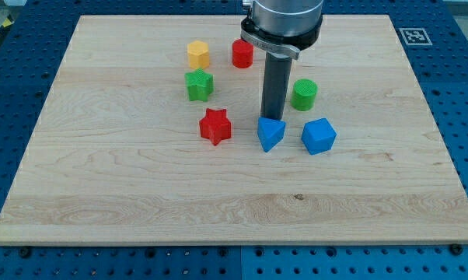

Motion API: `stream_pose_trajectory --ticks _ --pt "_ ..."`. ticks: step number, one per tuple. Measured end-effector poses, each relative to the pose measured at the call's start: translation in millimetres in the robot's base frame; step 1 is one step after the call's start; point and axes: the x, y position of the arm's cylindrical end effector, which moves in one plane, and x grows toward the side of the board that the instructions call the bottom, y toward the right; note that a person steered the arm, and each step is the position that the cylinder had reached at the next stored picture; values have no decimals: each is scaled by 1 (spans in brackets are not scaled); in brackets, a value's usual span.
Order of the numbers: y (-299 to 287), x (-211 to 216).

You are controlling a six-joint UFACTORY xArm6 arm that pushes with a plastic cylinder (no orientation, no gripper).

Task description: Push the green circle yellow heart slightly towards right

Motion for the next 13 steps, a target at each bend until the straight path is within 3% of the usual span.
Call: stream_pose_trajectory --ticks 2,4,13 --pt "-5 -3" --pt "-5 -36" --pt "47 -40"
